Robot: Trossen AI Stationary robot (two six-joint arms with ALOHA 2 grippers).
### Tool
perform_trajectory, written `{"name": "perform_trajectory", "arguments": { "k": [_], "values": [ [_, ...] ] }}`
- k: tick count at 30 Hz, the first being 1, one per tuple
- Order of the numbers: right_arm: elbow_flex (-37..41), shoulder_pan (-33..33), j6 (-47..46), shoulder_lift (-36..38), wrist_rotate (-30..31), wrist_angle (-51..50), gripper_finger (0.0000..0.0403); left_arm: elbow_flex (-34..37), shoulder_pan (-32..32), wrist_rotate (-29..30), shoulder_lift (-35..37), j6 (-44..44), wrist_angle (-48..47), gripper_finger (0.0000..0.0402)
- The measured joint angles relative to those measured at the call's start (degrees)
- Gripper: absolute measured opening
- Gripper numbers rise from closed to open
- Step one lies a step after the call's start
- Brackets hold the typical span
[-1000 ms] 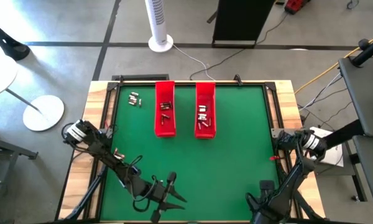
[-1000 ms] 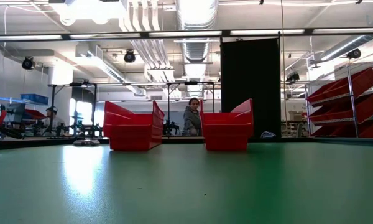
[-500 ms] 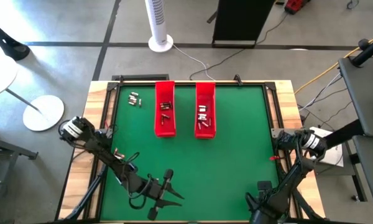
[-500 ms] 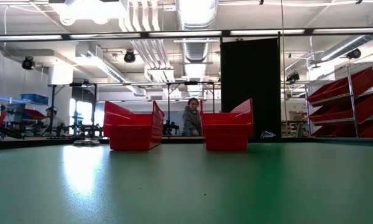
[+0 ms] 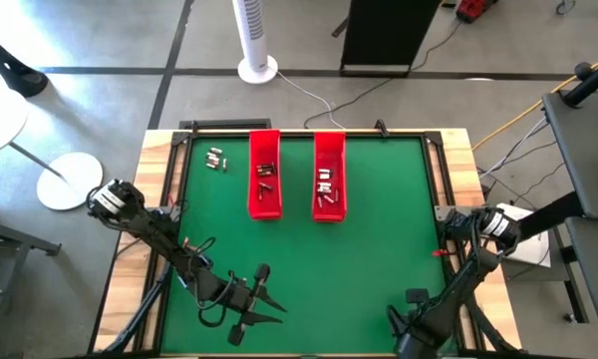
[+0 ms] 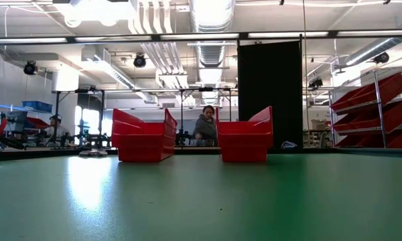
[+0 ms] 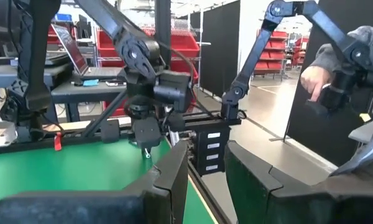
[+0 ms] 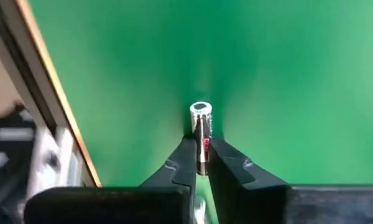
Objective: Sort batteries
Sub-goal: Put the silver battery into the right red bin
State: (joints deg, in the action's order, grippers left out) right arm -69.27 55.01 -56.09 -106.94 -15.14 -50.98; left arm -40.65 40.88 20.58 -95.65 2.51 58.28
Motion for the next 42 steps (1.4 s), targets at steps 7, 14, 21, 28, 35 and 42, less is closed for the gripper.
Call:
{"name": "perform_trajectory", "arguments": {
  "k": [7,14,21,28,35,42],
  "values": [
    [-2.67,-4.17,4.2,-0.07,11.74,3.2,0.0013,0.12,-0.11,0.02,-0.51,0.13,-0.07,0.0087],
    [-1.51,-9.54,8.05,-0.07,23.19,8.79,0.0012,0.36,-0.07,1.2,-0.53,0.42,-0.32,0.0087],
    [1.3,-14.59,14.75,-0.09,31.75,19.39,0.0012,0.69,-0.22,6.46,-0.85,3.7,-5.17,0.0087],
    [8.4,-19.58,18.47,0.15,35.39,36.47,0.0012,0.69,-1.58,7.45,-2.95,8.11,-7.17,0.0087],
    [14.09,-21.18,20.9,0.2,38.69,47.55,0.0013,0.67,-5.03,7.45,-6.72,13.2,-7.85,0.0087],
    [15.71,-20.94,20.92,0.08,41.76,49.69,0.0015,-1.17,-9.35,7.41,-13.53,14.64,-7.89,0.0098]
  ]
}}
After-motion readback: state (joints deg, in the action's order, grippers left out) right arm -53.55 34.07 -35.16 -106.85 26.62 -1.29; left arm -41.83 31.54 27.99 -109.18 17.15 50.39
